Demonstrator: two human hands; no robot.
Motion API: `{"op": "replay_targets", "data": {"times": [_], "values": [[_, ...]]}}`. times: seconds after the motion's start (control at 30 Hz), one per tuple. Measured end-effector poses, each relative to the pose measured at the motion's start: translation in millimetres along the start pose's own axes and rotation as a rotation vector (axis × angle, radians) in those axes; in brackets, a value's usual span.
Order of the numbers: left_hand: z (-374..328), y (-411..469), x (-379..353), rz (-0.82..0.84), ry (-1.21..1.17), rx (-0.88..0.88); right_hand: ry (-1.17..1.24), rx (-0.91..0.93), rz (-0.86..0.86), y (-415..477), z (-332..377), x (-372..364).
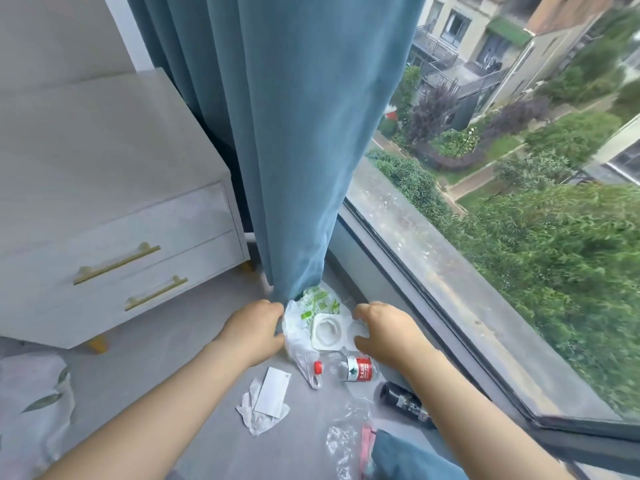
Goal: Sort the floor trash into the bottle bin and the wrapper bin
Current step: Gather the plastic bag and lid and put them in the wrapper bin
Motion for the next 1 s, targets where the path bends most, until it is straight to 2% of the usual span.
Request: {"op": "replay_targets", "data": {"times": [0.2, 0.33, 0.5, 0.57, 0.67, 1.0], "values": [[6.6, 80.0, -136.3, -0.026, 0.046, -0.014, -0.028, 0.034, -0.065, 73.8, -63.1, -103.5], [1.3, 102.3, -207.9, 0.021, 0.148, -0.084, -0.063, 0.064, -0.107, 94.5, -91.3, -154.4], [-2.0, 107.2, -244.4, -0.077, 0.193, -0.098, -0.163, 0.114, -0.062, 93.6, -106.7, -193.4], [1.8, 105.9, -264.9, -0.047, 0.225, -0.090, -0.246, 0.115, -0.104, 91.6, -117.5, -201.6], [14.8, 104.0, -282.1, -0.004, 0.330, -0.098, -0.315, 0.062, -0.036, 81.9, -135.4, -223.4], [27.3, 100.1, -281.4, -0.013, 0.147, 0.014, -0.345, 0.109, 0.048, 82.8, -117.0, -256.8]]}}
Point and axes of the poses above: each hand's wrist, its own y-axis towards the middle knuckle, its own x-axis out of the back of the hand, z = x × y, the point moved 9 cm from there along y, towards the middle knuckle, and after that the axes turned 15 degrees about y, right-handed, at the moved point
